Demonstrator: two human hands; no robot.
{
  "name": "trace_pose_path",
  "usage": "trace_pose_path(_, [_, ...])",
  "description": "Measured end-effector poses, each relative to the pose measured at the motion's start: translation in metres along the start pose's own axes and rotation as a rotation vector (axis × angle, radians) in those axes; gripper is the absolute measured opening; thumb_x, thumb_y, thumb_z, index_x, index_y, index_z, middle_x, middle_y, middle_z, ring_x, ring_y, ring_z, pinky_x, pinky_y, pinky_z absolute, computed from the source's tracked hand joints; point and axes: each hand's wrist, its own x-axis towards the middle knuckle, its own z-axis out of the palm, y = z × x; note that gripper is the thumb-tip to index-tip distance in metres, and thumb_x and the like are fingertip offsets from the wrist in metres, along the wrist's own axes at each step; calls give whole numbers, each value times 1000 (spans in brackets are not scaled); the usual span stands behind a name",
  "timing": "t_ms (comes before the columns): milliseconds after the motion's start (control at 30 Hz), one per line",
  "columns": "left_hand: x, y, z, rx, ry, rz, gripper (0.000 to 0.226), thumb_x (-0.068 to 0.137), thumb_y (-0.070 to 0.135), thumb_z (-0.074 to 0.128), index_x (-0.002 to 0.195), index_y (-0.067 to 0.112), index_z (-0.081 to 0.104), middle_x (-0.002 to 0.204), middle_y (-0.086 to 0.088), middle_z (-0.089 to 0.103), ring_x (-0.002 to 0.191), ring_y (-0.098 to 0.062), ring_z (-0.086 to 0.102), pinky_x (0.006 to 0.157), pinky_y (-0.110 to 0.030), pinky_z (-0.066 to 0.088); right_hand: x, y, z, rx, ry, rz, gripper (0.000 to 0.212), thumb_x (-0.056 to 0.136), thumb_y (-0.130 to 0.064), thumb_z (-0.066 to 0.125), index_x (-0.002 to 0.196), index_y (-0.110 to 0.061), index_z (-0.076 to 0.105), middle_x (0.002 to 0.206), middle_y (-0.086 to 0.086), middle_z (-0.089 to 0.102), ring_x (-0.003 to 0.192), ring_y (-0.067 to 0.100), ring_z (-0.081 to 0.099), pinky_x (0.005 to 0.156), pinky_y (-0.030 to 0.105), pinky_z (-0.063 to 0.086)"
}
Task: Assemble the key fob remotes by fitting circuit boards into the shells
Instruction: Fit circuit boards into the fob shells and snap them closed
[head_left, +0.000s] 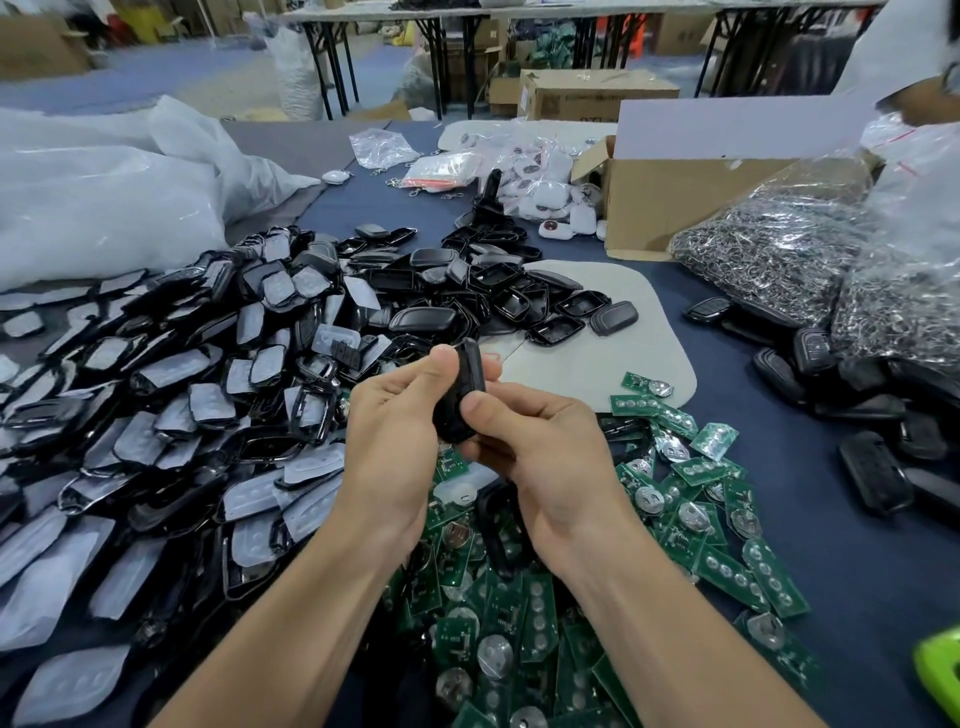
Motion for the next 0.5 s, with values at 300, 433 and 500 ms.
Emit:
trace_pose_path(300, [2,-4,-6,175,-10,168,50,101,62,42,89,39,85,94,1,82,89,-15,79,76,-21,60,7,-13,-16,-34,-30,82,11,90,-13,77,82,-8,81,73,12,72,56,17,58,57,26,45])
trace_pose_path(433, [1,-4,-12,343,101,246,36,95,59,49,89,44,81,97,20,80,97,-1,75,86,-21,60,-4,-35,-45,-133,-35,152,17,95,-14,70,83,-8,81,82,16,76,58,14,59,54,22,48])
trace_pose_path(500, [0,-4,-16,406,159,254,31,94,58,48,88,50,78,94,24,78,96,2,74,89,-28,60,-13,-42,-68,93,4,125,19,90,-22,72,98,-5,80,95,16,77,68,14,66,63,24,56])
